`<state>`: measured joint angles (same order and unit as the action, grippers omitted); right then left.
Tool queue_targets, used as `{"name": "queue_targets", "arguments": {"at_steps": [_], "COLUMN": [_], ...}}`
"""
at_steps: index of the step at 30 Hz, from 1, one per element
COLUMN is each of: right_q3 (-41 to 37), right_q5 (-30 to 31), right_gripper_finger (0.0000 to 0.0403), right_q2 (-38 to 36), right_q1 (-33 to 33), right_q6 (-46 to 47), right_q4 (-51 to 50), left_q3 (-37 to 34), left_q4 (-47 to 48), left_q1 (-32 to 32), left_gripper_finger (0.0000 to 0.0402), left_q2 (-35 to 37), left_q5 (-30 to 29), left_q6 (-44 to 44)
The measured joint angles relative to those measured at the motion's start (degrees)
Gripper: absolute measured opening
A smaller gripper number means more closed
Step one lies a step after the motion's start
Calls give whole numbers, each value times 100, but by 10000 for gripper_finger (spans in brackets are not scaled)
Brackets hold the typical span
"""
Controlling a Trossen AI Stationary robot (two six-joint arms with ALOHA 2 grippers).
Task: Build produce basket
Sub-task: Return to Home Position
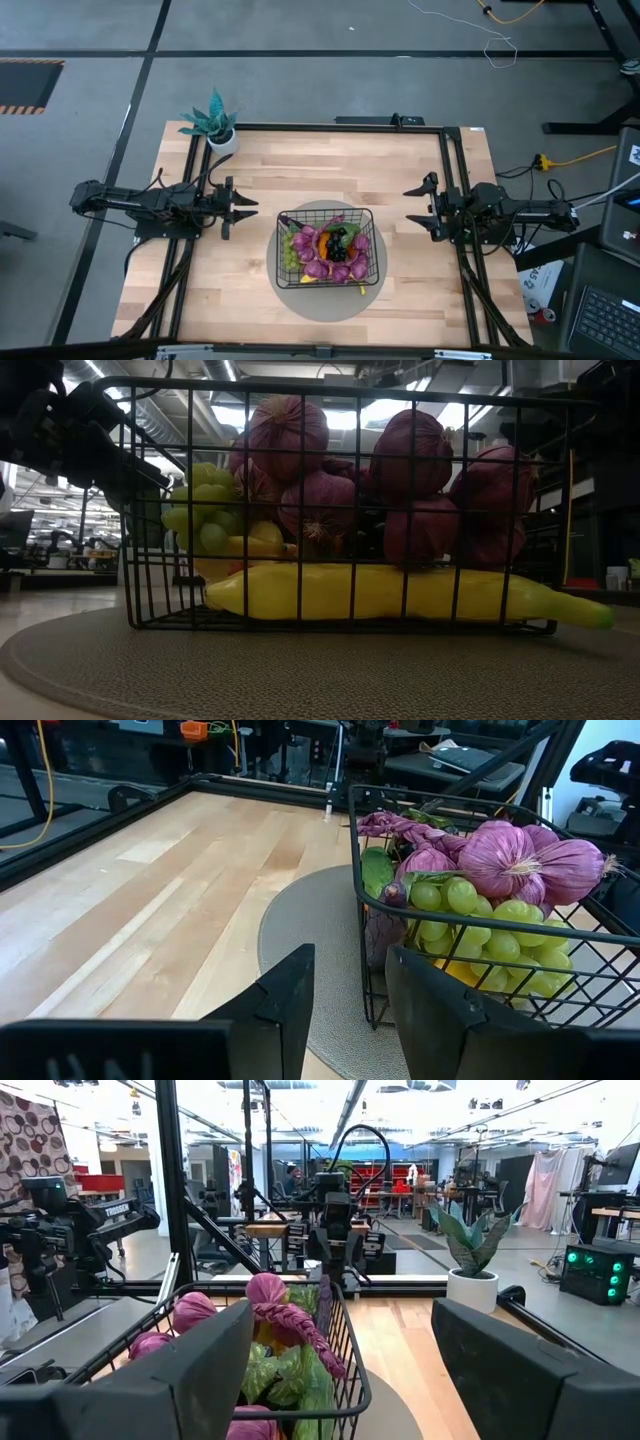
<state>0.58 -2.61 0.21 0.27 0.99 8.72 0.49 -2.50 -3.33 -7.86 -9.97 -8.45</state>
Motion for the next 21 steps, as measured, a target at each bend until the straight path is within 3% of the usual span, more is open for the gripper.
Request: {"name": "queue_targets", "arguments": {"at_steps": [21], "right_q3": [-17], "right_q5": [20], "right_gripper_finger": [310], "right_q2": [-15], "right_q1": [223], "right_q6": [18], "right_q4": [-762], "left_q3": [0], "left_q4": [-2], "left_q1": [0], "left_gripper_finger": [121], "left_q2": [1], "left_q5": [-1], "left_q6": [0]}}
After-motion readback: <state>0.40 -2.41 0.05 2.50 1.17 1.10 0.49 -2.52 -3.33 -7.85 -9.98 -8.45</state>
